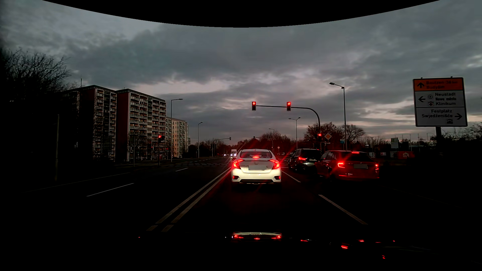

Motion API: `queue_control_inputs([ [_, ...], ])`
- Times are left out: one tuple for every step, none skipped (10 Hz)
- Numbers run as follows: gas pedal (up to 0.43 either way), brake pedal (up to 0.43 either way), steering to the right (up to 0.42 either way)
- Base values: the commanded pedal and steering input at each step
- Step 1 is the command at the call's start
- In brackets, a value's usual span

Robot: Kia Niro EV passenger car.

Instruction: Follow the waypoints while adhering to traffic rules and regulations

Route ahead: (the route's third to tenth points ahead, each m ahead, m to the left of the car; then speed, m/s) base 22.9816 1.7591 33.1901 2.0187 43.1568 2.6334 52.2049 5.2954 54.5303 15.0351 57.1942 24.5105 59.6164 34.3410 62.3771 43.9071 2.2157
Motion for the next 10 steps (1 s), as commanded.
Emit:
queue_control_inputs([
  [0.0, 0.14, -0.005],
  [0.0, 0.14, -0.005],
  [0.0, 0.14, -0.005],
  [0.0, 0.128, -0.005],
  [0.0, 0.128, -0.005],
  [0.0, 0.128, -0.005],
  [0.0, 0.128, -0.005],
  [0.0, 0.128, -0.005],
  [0.0, 0.122, -0.005],
  [0.0, 0.122, -0.005],
])
